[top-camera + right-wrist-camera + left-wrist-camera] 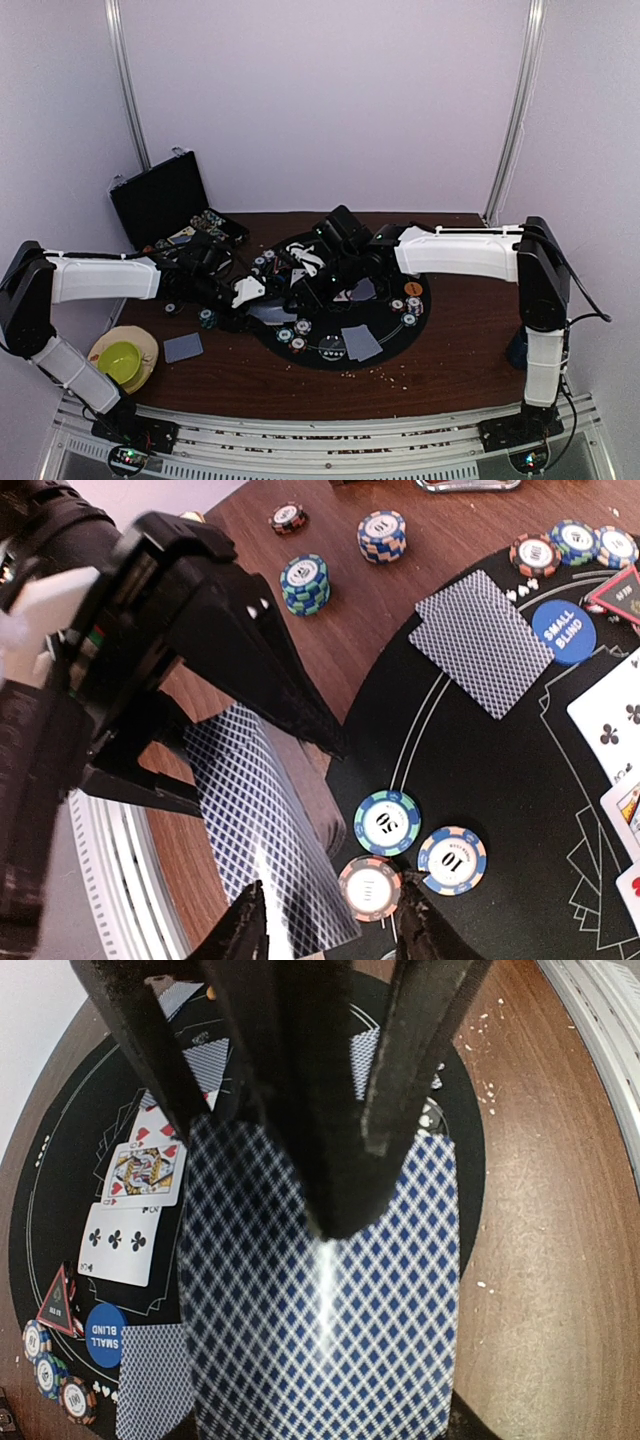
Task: Distribute texas hold em gaming equipment
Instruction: Pick up the poker card from the face-down deck piles.
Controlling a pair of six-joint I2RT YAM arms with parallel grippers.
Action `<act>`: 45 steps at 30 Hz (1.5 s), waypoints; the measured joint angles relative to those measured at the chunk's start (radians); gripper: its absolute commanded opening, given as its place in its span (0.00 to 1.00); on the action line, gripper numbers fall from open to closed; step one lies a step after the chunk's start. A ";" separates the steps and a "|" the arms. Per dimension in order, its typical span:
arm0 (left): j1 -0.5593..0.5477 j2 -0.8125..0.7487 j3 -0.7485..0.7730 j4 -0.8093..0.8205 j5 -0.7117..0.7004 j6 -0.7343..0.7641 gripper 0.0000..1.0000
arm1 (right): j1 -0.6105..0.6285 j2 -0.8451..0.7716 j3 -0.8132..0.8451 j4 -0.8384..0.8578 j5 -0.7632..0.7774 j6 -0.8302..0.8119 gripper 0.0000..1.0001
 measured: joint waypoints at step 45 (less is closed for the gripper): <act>-0.001 0.005 0.000 0.000 -0.001 0.002 0.53 | -0.069 -0.292 -0.327 0.165 0.063 0.112 0.00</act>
